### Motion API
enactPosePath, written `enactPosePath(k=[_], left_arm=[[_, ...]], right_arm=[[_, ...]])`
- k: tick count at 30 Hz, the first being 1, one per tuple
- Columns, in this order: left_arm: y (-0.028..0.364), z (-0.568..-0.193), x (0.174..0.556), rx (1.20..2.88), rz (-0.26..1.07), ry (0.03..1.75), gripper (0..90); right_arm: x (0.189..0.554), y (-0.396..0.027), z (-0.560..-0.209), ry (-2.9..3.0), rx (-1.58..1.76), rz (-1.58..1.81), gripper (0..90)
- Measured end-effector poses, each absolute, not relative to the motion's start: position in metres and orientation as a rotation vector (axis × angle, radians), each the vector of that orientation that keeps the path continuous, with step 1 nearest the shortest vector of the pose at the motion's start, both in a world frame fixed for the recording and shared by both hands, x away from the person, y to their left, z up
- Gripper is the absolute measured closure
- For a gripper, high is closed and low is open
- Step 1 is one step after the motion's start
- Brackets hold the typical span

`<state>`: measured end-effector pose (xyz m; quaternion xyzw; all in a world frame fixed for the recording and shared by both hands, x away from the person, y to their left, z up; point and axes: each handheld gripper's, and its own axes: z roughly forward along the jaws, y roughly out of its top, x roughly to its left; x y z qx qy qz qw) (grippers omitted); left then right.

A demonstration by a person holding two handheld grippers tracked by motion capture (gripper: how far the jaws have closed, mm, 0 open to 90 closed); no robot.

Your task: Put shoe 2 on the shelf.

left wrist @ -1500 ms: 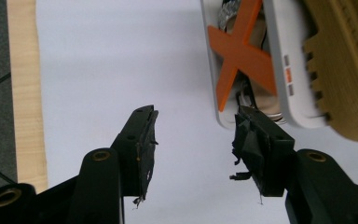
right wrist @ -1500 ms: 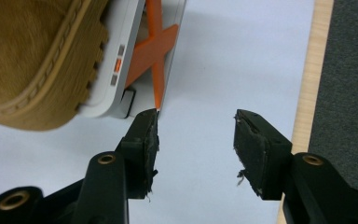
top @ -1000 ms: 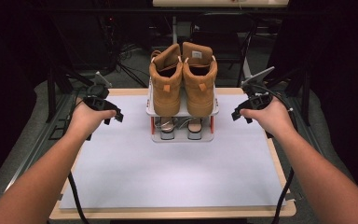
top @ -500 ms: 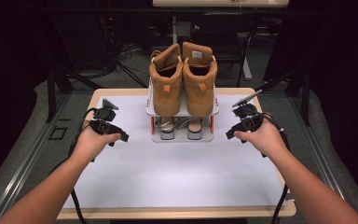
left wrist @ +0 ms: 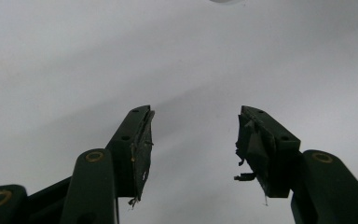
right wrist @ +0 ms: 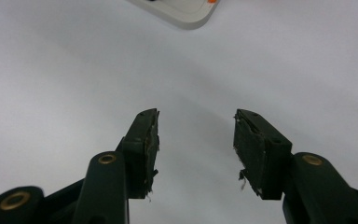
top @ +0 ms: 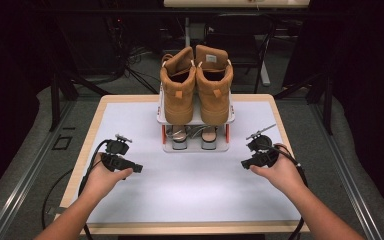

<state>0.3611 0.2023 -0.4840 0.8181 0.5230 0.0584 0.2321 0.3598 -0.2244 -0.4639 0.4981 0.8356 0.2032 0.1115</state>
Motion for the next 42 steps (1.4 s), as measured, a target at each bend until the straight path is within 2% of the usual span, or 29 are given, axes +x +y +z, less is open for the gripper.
enactPosePath(k=[11, 14, 23, 30, 42], left_arm=[[0.2, -0.513, 0.34, 2.206, 0.177, 1.381, 42.4], [0.198, -0.52, 0.335, 2.203, 0.217, 1.347, 42.0], [0.197, -0.537, 0.323, 2.161, 0.228, 1.304, 40.8], [0.197, -0.544, 0.317, 2.184, 0.301, 1.234, 40.4], [0.211, -0.55, 0.306, 2.083, 0.363, 1.223, 38.6]], right_arm=[[0.34, -0.222, -0.502, 2.499, 1.478, 0.645, 47.9], [0.333, -0.22, -0.51, 2.473, 1.476, 0.722, 46.3], [0.313, -0.218, -0.52, 2.402, 1.461, 0.859, 44.7], [0.303, -0.223, -0.53, 2.326, 1.452, 0.887, 44.8], [0.288, -0.229, -0.545, 2.18, 1.418, 0.989, 43.5]])
